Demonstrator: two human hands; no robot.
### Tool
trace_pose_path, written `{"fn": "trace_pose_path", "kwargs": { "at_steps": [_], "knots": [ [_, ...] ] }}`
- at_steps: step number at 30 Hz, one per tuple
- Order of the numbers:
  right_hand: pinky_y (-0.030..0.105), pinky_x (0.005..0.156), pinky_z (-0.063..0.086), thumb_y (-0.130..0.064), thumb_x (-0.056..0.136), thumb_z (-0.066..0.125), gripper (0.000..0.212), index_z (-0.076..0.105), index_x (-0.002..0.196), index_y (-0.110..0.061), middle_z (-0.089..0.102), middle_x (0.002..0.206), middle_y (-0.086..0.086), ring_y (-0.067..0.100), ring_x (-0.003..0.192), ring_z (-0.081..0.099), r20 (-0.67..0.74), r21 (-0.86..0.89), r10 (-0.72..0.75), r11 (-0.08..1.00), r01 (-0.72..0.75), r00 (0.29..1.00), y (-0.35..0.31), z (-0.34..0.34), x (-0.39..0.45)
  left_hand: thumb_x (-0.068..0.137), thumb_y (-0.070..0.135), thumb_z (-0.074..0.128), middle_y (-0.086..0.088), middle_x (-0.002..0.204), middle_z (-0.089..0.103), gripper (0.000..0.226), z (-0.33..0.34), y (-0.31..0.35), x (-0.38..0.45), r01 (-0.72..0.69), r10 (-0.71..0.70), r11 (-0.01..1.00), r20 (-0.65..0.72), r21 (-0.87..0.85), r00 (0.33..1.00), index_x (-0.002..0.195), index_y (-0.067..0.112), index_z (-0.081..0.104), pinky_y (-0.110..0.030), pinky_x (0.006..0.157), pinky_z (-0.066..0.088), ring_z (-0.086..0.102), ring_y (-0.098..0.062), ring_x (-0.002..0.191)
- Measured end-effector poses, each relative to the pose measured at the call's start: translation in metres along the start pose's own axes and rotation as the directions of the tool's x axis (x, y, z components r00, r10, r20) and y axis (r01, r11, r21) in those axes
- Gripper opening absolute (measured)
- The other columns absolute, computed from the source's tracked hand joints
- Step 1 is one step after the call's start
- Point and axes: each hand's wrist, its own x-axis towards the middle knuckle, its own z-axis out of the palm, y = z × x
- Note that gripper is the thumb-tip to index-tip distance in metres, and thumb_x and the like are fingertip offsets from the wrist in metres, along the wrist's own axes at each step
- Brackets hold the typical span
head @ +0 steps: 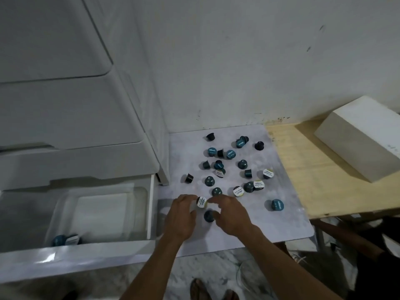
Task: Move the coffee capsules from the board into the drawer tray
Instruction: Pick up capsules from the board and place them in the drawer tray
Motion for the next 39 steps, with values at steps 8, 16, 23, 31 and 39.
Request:
{"fn": "trace_pose_path", "kwargs": {
  "at_steps": [8,16,23,31,39],
  "knots": [
    [0.037,0.074,0.049,-0.026,0.088,0.063,0.030,0.064,0.117,-0.022,0.059,0.120,0.004,0.028,0.107,0.055,0.136,-0.191,-0.135,0.969,0.160,0.981,0.023,0.047,0.021,0.088,0.004,0.059,0.000,0.128,0.055,0.039,0.033,-0.019,0.032,0.052,-0.053,0.999,0.030,0.003,0.998,0.123,0.021,0.058,-0.043,0.096,0.047,0.050,-0.020,0.118],
    [0.039,0.068,0.050,-0.018,0.089,0.055,0.023,0.060,0.111,-0.015,0.061,0.108,0.009,0.032,0.097,0.056,0.098,-0.229,-0.208,0.947,0.225,0.973,0.058,0.040,0.031,0.084,0.009,0.063,-0.002,0.116,0.062,0.031,0.060,-0.028,0.034,0.020,-0.021,0.999,-0.044,-0.029,0.999,0.114,0.018,0.066,-0.038,0.090,0.051,0.057,-0.021,0.106],
    [0.040,0.066,0.050,-0.004,0.080,0.059,0.025,0.065,0.104,-0.010,0.057,0.102,0.013,0.037,0.091,0.057,0.096,-0.138,-0.251,0.955,0.262,0.963,0.077,0.035,0.039,0.084,0.016,0.070,0.000,0.113,0.066,0.030,0.082,-0.032,0.024,0.028,-0.040,0.998,-0.200,-0.064,0.979,0.113,0.017,0.066,-0.038,0.088,0.053,0.060,-0.017,0.103],
    [0.035,0.072,0.049,-0.019,0.094,0.053,0.044,0.050,0.137,-0.010,0.053,0.107,0.011,0.028,0.093,0.053,-0.177,0.033,-0.404,0.909,0.416,0.897,0.104,0.058,0.026,0.089,0.023,0.067,0.000,0.104,0.070,0.019,0.103,-0.038,0.017,-0.057,0.031,0.997,-0.369,-0.060,0.929,0.106,0.015,0.067,-0.041,0.079,0.054,0.063,-0.016,0.094],
    [0.036,0.082,0.049,-0.025,0.088,0.070,0.023,0.068,0.107,-0.012,0.067,0.109,0.004,0.026,0.098,0.060,-0.432,-0.050,-0.409,0.901,0.431,0.804,0.131,0.083,0.016,0.083,0.018,0.074,-0.001,0.104,0.071,0.024,0.119,-0.042,0.013,-0.120,0.079,0.992,-0.509,-0.048,0.857,0.106,0.013,0.069,-0.042,0.081,0.054,0.065,-0.019,0.095]
  ]
}}
